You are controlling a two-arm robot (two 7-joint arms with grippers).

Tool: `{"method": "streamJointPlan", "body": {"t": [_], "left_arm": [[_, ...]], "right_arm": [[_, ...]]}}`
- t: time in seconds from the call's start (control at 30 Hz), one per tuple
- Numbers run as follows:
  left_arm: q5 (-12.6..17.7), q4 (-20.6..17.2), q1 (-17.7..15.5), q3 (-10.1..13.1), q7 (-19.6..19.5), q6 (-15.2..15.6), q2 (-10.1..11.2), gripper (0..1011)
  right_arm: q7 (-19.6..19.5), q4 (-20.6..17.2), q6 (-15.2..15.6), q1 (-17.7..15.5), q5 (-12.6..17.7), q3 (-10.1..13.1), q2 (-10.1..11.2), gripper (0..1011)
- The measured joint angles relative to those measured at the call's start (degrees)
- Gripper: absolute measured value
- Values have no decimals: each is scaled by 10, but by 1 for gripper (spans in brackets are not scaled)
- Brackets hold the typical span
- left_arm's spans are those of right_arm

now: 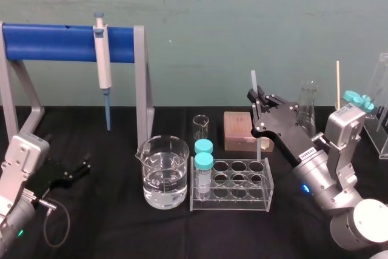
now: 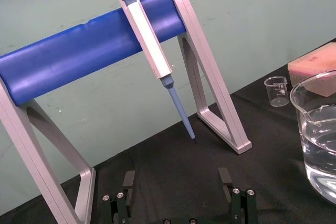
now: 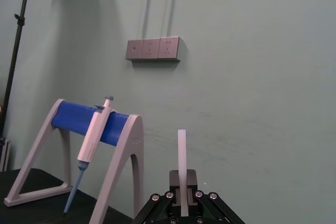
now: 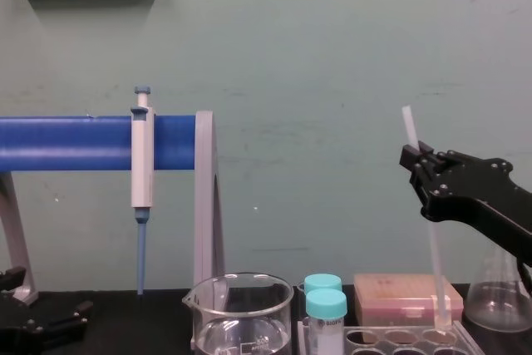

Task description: Pick up the stirring rod with one hand, then place it down.

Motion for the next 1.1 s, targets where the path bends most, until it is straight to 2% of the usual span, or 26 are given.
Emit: {"method": "streamJointPlan", "body": {"t": [0.47,0.73,1.1], "left_arm": [[0,0,0,0,0,0,0,1000],[0,0,0,0,0,0,0,1000],[0,0,0,0,0,0,0,1000]], "right_arm": [[13,29,12,10,23,-7,-3,66],[21,58,24,18,38,-10,-5,66],[21,78,30,24,39,-13,-5,66]]}}
